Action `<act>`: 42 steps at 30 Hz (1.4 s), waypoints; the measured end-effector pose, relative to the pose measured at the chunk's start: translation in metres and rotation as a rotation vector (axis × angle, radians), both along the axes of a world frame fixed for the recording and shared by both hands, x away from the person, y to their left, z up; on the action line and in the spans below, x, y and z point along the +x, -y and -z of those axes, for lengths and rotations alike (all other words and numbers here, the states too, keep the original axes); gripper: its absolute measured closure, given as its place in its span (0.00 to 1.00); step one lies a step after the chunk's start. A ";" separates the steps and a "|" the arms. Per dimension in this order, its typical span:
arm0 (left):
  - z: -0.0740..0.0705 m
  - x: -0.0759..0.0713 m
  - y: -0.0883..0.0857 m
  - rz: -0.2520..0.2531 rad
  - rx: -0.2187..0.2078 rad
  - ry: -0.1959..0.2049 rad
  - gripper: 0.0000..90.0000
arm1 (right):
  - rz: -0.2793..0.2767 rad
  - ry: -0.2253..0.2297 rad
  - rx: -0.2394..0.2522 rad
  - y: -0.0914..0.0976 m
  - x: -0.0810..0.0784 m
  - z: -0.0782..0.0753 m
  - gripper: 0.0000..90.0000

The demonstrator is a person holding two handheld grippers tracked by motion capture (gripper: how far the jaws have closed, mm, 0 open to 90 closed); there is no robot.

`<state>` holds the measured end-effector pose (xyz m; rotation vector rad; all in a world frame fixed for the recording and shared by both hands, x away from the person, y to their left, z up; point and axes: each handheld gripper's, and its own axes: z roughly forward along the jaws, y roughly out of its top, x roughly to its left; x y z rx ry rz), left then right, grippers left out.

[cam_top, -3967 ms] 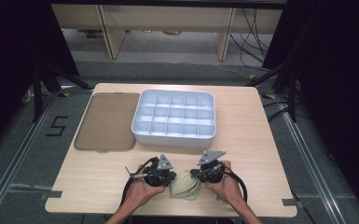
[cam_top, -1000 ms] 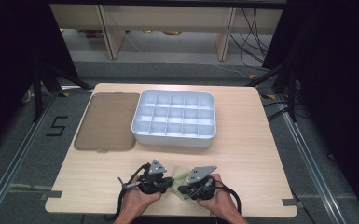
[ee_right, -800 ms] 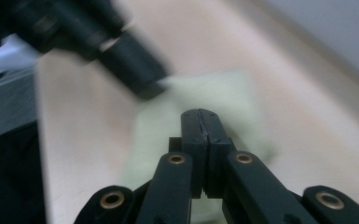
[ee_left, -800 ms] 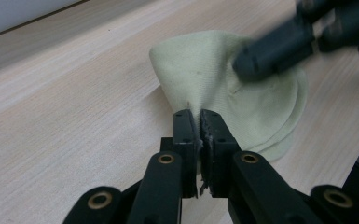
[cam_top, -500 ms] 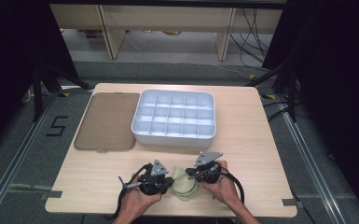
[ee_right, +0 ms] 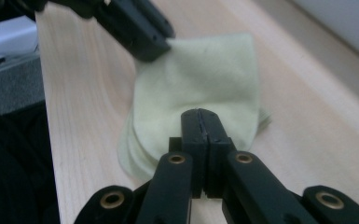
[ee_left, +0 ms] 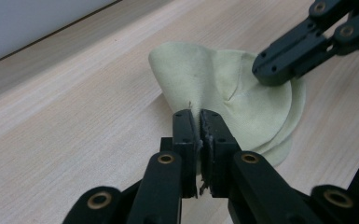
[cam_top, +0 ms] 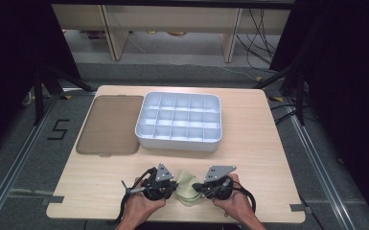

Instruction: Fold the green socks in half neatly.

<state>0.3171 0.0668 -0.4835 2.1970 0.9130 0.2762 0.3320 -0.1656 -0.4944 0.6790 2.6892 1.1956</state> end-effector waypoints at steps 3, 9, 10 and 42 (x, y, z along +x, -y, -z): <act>-0.002 -0.001 0.002 0.004 0.006 0.014 0.94 | -0.005 -0.008 -0.031 -0.002 0.001 0.006 1.00; -0.013 -0.012 0.014 0.051 0.008 0.067 0.94 | -0.004 -0.027 -0.027 -0.005 0.002 0.011 1.00; -0.014 -0.014 0.017 0.060 0.007 0.070 0.94 | 0.006 -0.045 -0.021 -0.006 0.001 0.011 1.00; 0.000 -0.027 0.065 0.237 0.079 0.109 0.94 | 0.101 -0.094 0.011 0.031 0.006 0.005 1.00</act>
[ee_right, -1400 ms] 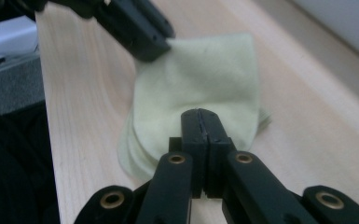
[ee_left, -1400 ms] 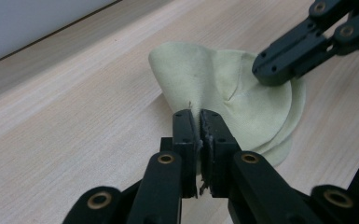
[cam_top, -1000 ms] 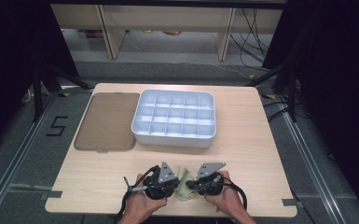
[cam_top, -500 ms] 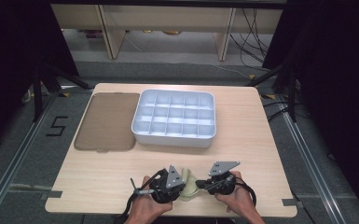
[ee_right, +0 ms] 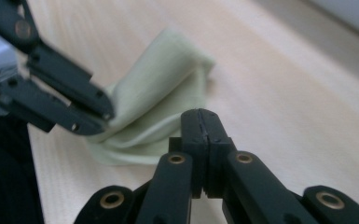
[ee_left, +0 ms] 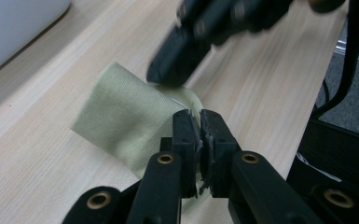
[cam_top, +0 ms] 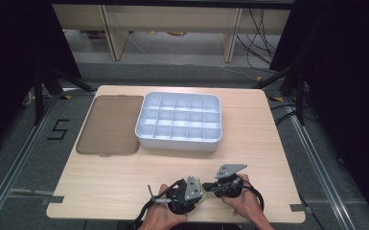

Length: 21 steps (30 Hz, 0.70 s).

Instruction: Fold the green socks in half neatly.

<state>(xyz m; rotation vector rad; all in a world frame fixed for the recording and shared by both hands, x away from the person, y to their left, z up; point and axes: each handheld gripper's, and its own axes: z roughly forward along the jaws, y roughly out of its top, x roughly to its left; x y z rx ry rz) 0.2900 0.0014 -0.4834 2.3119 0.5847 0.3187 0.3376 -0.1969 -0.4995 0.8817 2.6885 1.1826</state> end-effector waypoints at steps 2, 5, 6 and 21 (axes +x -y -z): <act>0.003 0.000 0.001 -0.006 0.000 -0.007 0.94 | 0.030 0.021 0.028 0.007 0.003 -0.006 1.00; 0.008 0.001 0.003 -0.010 0.001 -0.019 0.94 | 0.046 0.051 0.091 0.013 0.004 -0.019 1.00; 0.010 0.002 0.004 -0.006 -0.004 -0.021 0.94 | 0.034 0.078 0.112 0.014 0.004 -0.024 1.00; 0.012 0.002 0.002 -0.002 0.000 -0.015 0.93 | -0.110 0.044 0.090 -0.025 0.007 -0.020 1.00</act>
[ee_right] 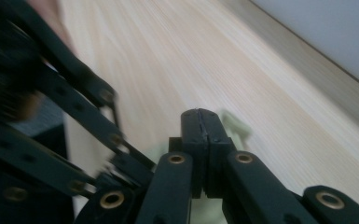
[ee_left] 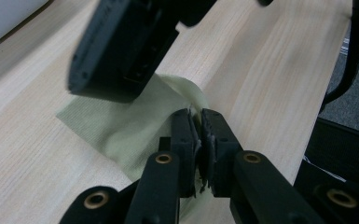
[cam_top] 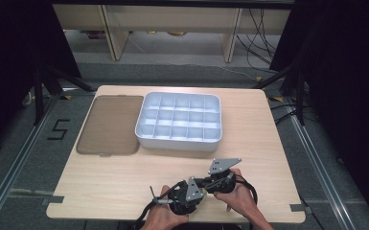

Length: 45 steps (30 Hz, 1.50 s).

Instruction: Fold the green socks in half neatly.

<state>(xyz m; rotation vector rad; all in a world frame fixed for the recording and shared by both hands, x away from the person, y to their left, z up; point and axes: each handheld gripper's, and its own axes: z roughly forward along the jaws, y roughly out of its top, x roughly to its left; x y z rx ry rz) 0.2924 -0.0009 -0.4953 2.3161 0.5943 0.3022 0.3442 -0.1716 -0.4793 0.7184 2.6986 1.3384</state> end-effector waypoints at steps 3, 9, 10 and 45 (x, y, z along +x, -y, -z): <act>0.001 0.000 0.000 -0.013 -0.014 -0.020 0.92 | 0.045 0.004 -0.084 0.005 0.004 0.010 1.00; -0.002 0.002 -0.002 -0.007 -0.069 -0.059 0.85 | 0.072 -0.027 -0.088 0.007 0.005 0.016 1.00; -0.005 0.004 -0.005 -0.012 -0.096 -0.069 0.84 | 0.077 -0.024 -0.093 0.006 0.005 0.017 1.00; 0.000 0.001 -0.012 -0.006 -0.011 -0.071 0.95 | 0.135 -0.016 -0.055 0.008 0.010 0.003 0.59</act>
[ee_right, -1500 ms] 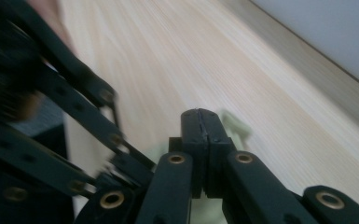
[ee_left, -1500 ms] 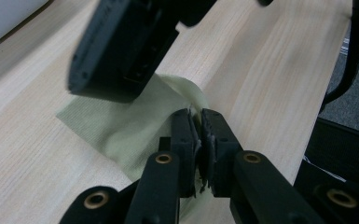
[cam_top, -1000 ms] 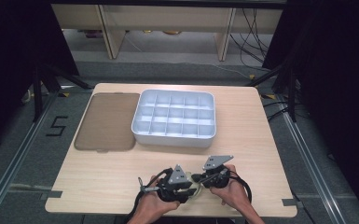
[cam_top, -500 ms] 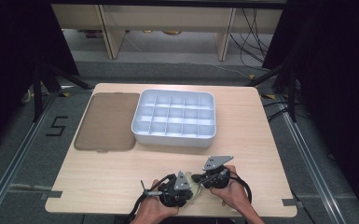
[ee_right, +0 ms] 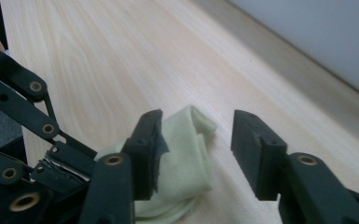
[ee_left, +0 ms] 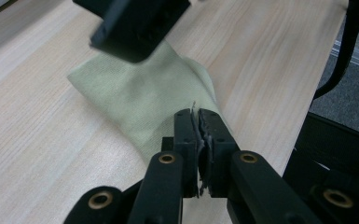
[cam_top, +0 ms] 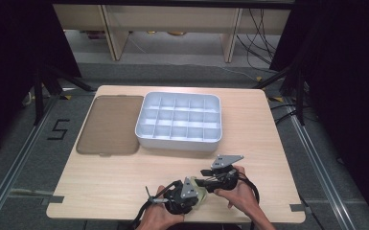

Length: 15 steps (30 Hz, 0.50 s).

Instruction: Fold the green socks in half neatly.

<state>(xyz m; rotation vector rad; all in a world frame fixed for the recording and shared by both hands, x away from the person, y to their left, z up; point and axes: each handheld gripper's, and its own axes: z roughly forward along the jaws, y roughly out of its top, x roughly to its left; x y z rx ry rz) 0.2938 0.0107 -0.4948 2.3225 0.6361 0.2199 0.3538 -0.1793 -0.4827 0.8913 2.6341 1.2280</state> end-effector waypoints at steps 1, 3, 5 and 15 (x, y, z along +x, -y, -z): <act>0.000 0.000 0.000 0.000 0.006 0.003 0.95 | -0.003 -0.013 -0.006 -0.001 0.000 0.001 0.58; 0.000 0.000 0.000 0.007 0.003 -0.005 0.95 | -0.009 -0.034 -0.021 -0.003 0.001 0.005 0.56; 0.000 0.000 0.000 0.001 -0.003 -0.004 0.95 | -0.004 -0.077 -0.019 -0.005 0.004 0.010 0.54; 0.000 -0.002 0.000 -0.004 -0.003 -0.004 0.94 | -0.010 -0.181 -0.019 -0.008 0.010 0.022 0.56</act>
